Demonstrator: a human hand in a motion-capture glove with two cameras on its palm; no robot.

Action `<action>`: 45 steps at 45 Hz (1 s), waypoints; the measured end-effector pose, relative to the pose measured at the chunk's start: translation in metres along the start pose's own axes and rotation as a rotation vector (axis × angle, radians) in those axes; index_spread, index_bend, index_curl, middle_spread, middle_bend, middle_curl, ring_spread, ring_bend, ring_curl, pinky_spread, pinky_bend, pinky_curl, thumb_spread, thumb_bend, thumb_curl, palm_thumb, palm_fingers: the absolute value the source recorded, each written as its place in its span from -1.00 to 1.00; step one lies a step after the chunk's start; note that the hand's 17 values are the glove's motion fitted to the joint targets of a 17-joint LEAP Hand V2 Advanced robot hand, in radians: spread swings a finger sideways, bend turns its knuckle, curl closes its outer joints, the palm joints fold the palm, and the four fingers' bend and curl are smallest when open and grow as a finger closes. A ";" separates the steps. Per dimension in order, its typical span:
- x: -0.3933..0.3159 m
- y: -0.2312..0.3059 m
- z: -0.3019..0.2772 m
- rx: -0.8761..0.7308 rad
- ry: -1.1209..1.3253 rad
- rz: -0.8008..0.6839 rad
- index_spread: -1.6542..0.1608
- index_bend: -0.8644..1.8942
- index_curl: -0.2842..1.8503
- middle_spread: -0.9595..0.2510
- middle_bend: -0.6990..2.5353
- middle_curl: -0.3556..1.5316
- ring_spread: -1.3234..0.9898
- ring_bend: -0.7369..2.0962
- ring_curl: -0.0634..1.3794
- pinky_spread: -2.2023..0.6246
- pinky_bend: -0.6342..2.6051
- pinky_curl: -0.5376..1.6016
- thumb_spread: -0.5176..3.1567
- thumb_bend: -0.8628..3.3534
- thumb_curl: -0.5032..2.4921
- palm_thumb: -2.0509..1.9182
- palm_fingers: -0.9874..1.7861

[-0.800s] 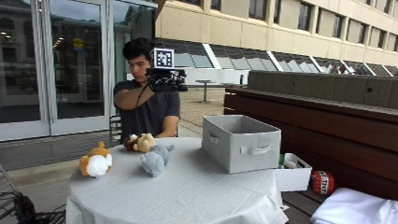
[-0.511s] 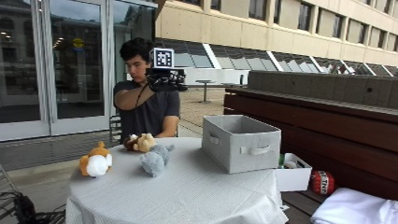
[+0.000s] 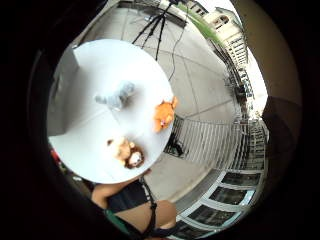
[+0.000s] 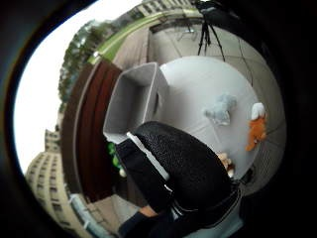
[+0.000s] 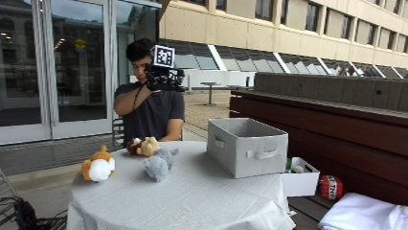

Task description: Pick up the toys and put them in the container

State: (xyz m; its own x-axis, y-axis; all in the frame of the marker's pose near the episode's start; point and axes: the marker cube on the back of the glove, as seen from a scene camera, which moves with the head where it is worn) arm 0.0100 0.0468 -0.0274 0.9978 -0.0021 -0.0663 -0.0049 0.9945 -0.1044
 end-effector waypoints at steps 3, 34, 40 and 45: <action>0.013 0.004 0.003 0.064 0.045 -0.100 0.50 -0.23 -0.46 0.41 -0.45 -0.33 0.00 -0.36 -0.75 0.53 -0.30 -0.24 -0.12 -0.64 -0.64 -0.04 -0.30; 0.079 0.108 0.143 0.078 -0.019 0.059 0.48 -0.28 -0.46 0.44 -0.44 -0.29 0.00 -0.28 -0.61 0.54 -0.11 -0.15 -0.13 -0.63 -0.60 -0.02 -0.30; 0.082 0.119 0.181 0.045 -0.031 0.008 0.47 -0.29 -0.47 0.44 -0.44 -0.27 0.01 -0.26 -0.59 0.54 -0.10 -0.15 -0.13 -0.63 -0.59 -0.02 -0.30; 0.085 0.121 0.210 0.039 -0.049 -0.066 0.47 -0.29 -0.48 0.44 -0.44 -0.26 0.01 -0.25 -0.57 0.54 -0.09 -0.15 -0.14 -0.62 -0.59 -0.01 -0.32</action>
State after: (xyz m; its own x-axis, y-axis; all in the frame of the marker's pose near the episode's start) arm 0.1079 0.1887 0.1632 0.9979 -0.0638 -0.0115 0.0629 0.9957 -0.0679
